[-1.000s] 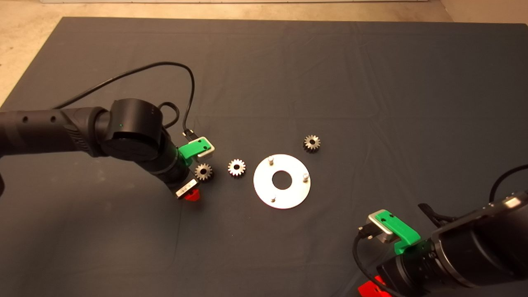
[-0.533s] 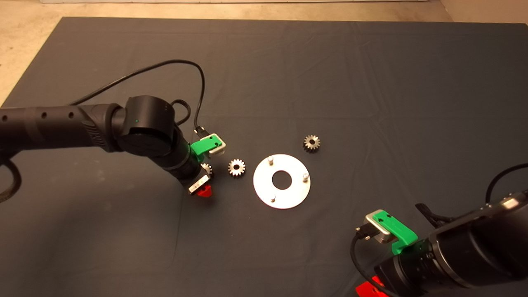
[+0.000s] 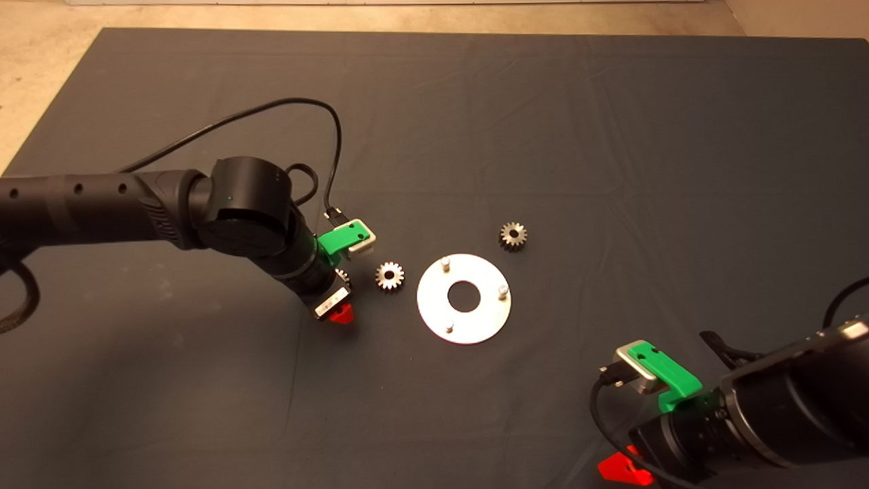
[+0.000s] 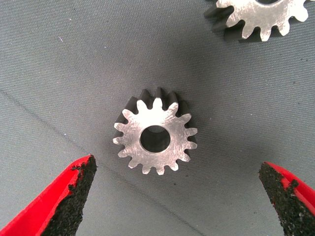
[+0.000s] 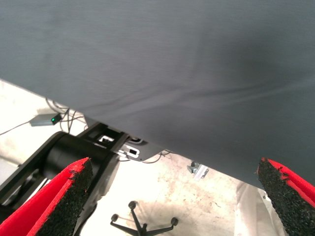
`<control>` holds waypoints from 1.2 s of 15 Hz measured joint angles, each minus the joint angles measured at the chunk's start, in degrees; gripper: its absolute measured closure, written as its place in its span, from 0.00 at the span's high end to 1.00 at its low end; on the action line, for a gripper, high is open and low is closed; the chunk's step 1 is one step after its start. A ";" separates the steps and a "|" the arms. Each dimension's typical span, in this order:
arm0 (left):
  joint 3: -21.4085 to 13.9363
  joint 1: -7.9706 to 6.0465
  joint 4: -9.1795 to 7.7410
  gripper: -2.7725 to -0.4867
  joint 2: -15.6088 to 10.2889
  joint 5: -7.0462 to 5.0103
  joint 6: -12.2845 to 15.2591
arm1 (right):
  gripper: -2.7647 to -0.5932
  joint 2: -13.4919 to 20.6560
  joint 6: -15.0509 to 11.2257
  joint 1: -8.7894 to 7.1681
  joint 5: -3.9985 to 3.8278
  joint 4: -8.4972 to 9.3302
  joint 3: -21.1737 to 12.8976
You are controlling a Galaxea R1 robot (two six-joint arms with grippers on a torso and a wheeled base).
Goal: Install three planetary gears onto the carrier pins
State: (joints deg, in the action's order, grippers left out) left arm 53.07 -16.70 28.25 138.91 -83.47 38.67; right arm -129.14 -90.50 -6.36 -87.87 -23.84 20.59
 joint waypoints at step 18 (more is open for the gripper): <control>1.58 0.05 0.22 0.82 -0.02 4.50 -0.14 | 0.88 4.70 3.68 -1.62 0.00 -0.16 0.05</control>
State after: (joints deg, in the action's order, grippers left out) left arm 54.65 -16.65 28.47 138.89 -78.97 38.53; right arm -124.44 -86.82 -7.98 -87.87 -24.00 20.64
